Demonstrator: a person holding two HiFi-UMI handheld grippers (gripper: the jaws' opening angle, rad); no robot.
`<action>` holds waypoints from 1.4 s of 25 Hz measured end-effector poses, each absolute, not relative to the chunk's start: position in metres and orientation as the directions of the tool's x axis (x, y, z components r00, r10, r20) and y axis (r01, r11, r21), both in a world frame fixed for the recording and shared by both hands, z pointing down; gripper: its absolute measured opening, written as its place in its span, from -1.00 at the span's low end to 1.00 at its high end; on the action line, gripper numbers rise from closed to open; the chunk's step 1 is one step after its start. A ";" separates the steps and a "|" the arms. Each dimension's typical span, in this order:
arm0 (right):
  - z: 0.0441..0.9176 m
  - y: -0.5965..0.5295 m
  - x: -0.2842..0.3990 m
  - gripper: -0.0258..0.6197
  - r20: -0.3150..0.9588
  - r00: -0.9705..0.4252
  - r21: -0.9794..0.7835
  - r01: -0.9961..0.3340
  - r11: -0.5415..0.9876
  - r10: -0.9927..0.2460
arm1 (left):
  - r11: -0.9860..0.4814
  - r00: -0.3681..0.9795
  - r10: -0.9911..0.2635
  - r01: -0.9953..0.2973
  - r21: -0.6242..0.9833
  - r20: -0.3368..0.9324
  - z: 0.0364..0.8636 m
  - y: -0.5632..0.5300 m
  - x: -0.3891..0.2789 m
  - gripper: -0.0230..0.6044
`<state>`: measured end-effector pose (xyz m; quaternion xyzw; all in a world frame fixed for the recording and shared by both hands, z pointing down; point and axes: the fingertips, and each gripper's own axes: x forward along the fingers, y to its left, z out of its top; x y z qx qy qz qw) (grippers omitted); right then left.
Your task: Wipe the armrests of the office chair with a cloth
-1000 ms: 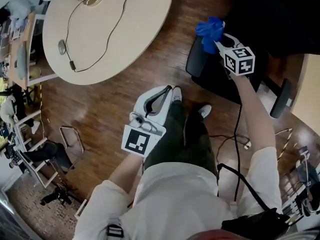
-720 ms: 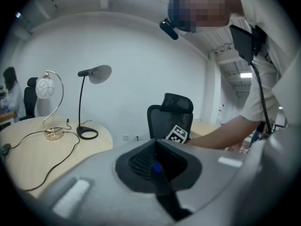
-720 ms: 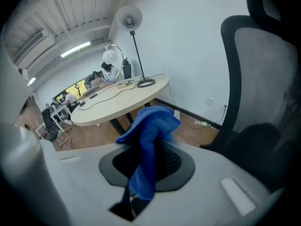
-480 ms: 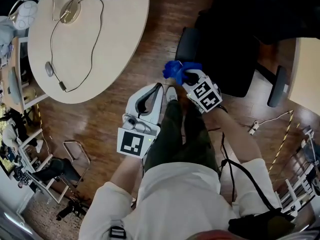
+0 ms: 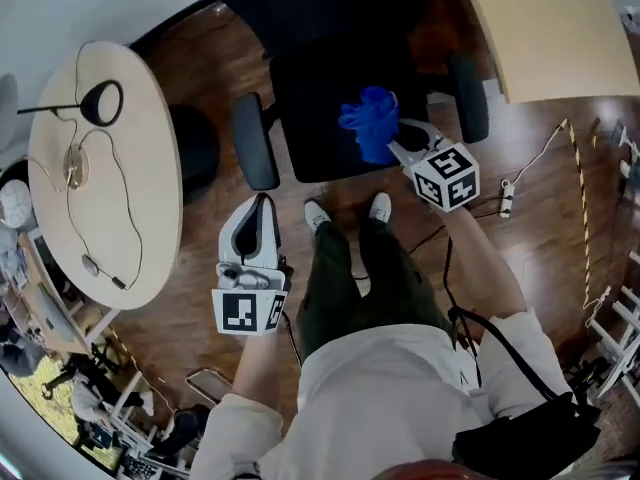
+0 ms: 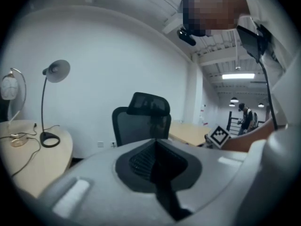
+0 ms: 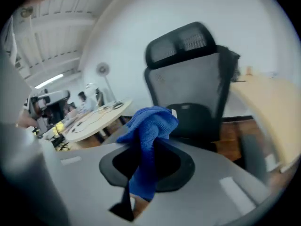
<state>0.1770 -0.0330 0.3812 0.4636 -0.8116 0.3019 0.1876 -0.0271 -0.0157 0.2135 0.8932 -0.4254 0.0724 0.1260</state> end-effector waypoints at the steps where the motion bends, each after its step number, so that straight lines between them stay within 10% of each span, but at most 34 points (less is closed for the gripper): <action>1: 0.381 -0.042 0.235 -0.70 0.603 -0.424 -0.276 -0.906 0.321 -0.676 | -0.624 0.648 -0.727 -0.761 0.175 0.226 0.212 -0.014 -0.007 -0.95; 6: 0.439 -0.089 0.438 -0.71 0.747 -0.200 -0.204 -0.977 0.068 -0.634 | -0.694 0.716 -0.658 -0.697 0.181 0.235 0.215 0.008 0.079 -0.95; 11: 0.490 -0.082 0.460 -0.71 0.816 -0.215 -0.236 -0.971 0.031 -0.537 | -0.720 0.738 -0.613 -0.669 0.185 0.283 0.219 0.018 0.110 -0.94; 25: 0.448 0.132 0.365 -0.72 0.687 -0.289 -0.217 -0.957 0.190 -0.667 | -0.703 0.735 -0.644 -0.678 0.212 0.214 0.233 0.021 0.117 -0.94; 35: 0.335 0.042 0.060 -0.72 0.293 -0.691 -0.332 -0.722 0.607 -0.661 | -0.470 0.498 -0.827 -0.867 0.165 0.262 0.259 0.012 -0.086 -0.94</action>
